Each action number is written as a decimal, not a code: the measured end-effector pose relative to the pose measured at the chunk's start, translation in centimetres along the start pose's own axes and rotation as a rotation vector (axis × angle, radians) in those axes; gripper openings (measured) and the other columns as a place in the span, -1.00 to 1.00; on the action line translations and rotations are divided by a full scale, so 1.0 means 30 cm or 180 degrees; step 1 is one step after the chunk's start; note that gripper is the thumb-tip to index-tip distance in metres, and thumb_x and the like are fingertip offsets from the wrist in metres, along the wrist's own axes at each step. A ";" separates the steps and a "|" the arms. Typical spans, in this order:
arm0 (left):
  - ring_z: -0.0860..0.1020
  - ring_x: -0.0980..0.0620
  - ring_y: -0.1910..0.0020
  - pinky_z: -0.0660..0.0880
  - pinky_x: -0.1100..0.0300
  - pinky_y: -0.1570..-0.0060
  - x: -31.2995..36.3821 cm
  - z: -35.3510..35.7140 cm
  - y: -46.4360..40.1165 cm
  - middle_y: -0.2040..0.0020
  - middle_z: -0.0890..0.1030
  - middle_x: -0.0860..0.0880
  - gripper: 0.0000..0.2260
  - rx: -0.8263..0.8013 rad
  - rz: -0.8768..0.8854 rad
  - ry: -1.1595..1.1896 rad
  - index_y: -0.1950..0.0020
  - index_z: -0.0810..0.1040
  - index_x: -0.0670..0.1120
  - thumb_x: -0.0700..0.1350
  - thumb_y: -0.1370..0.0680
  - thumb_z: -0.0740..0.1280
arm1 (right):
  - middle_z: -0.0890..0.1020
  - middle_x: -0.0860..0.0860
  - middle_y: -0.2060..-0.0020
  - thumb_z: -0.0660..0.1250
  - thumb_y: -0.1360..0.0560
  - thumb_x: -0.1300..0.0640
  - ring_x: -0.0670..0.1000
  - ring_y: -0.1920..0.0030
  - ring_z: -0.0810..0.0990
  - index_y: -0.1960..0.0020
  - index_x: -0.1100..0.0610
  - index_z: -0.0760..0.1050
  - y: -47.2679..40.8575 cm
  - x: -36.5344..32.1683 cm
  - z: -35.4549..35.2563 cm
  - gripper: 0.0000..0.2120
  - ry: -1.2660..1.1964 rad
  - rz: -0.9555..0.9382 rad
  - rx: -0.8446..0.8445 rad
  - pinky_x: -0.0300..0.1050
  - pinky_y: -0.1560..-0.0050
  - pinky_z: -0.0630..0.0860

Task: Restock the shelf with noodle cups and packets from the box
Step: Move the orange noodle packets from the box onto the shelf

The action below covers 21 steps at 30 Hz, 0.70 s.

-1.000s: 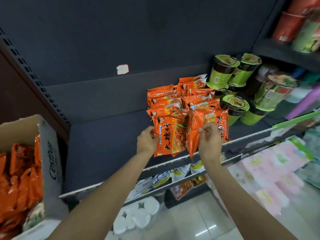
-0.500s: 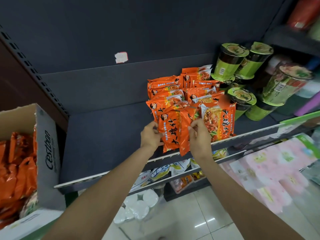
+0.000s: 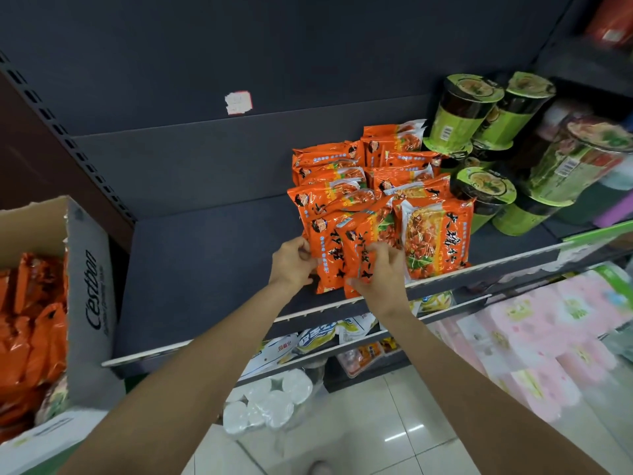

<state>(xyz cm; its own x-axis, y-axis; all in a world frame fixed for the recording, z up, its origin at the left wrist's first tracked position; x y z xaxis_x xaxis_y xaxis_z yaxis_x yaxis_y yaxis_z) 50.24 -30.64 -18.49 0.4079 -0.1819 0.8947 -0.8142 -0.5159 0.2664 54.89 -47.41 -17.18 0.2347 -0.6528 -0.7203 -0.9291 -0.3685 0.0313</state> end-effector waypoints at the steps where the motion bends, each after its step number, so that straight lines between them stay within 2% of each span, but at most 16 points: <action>1: 0.64 -0.05 0.18 0.58 0.14 0.29 -0.004 0.003 0.003 0.15 0.63 -0.14 -0.81 -0.0056 0.0044 -0.0087 0.21 0.39 -0.11 -0.27 -0.50 0.38 | 0.25 0.16 -0.30 0.47 -0.39 0.27 0.10 -0.26 0.35 -0.30 0.12 0.28 0.003 0.013 0.002 -0.42 0.0056 0.0085 -0.0045 -0.17 -0.21 0.34; 5: 0.64 -0.06 0.23 0.59 0.22 0.27 -0.011 0.021 0.021 0.14 0.63 -0.17 -0.85 -0.0180 0.0210 -0.0060 0.16 0.41 -0.14 -0.30 -0.50 0.36 | 0.29 0.19 -0.31 0.49 -0.37 0.25 0.14 -0.22 0.44 -0.45 -0.01 0.11 0.012 0.021 -0.007 -0.20 0.0235 0.0071 0.0237 -0.02 -0.19 0.45; 8: 0.63 -0.04 0.20 0.60 0.24 0.28 -0.007 0.024 0.024 0.15 0.61 -0.12 -0.79 -0.0063 0.0265 0.0010 0.20 0.42 -0.05 -0.31 -0.50 0.36 | 0.32 0.20 -0.23 0.50 -0.37 0.21 0.12 -0.07 0.48 -0.51 -0.12 -0.07 -0.004 0.009 -0.006 -0.04 0.0464 0.0075 0.0350 -0.04 -0.10 0.45; 10: 0.62 -0.04 0.20 0.60 0.22 0.28 -0.001 0.020 0.013 0.16 0.60 -0.12 -0.77 0.0018 0.0242 0.0041 0.23 0.43 -0.05 -0.33 -0.49 0.37 | 0.34 0.20 -0.19 0.50 -0.38 0.16 0.13 -0.04 0.47 -0.51 -0.10 -0.07 -0.016 0.003 -0.004 -0.05 0.0629 0.0129 0.0371 -0.05 -0.08 0.44; 13: 0.63 -0.07 0.19 0.61 0.16 0.26 0.002 0.006 -0.006 0.14 0.60 -0.14 -0.82 0.0112 0.0191 0.0104 0.22 0.46 -0.12 -0.35 -0.48 0.37 | 0.35 0.20 -0.15 0.50 -0.38 0.13 0.17 -0.09 0.44 -0.50 -0.05 -0.04 -0.033 -0.002 0.005 -0.08 0.0706 0.0242 0.0396 0.00 -0.15 0.42; 19: 0.63 -0.01 0.26 0.58 0.27 0.29 -0.004 0.007 0.006 0.16 0.62 -0.11 -0.88 -0.0007 0.0231 -0.0065 0.18 0.49 -0.12 -0.27 -0.51 0.36 | 0.36 0.24 -0.19 0.48 -0.39 0.03 0.21 -0.17 0.43 -0.45 0.06 0.07 -0.033 -0.006 -0.001 -0.20 0.1053 0.0193 0.0194 0.03 -0.17 0.41; 21: 0.63 -0.01 0.26 0.58 0.21 0.21 -0.018 0.015 0.017 0.14 0.65 -0.14 -0.94 -0.0115 0.0237 -0.0317 0.14 0.52 -0.13 -0.23 -0.52 0.36 | 0.34 0.23 -0.22 0.49 -0.38 0.00 0.21 -0.22 0.40 -0.40 0.11 0.14 -0.028 -0.023 -0.018 -0.24 0.1161 0.0027 0.0318 0.04 -0.22 0.42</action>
<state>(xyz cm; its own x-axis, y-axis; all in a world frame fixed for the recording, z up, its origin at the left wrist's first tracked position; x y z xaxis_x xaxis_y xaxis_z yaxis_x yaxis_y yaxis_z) 49.79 -31.19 -19.01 0.3834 -0.3016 0.8730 -0.8574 -0.4677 0.2149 55.66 -47.00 -16.33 0.2964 -0.8550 -0.4256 -0.9506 -0.3073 -0.0445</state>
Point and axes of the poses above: each hand's wrist, its own y-axis away from the middle knuckle, its own z-axis out of the palm, x = y × z, the point moved 6 cm from there along -y, towards the middle knuckle
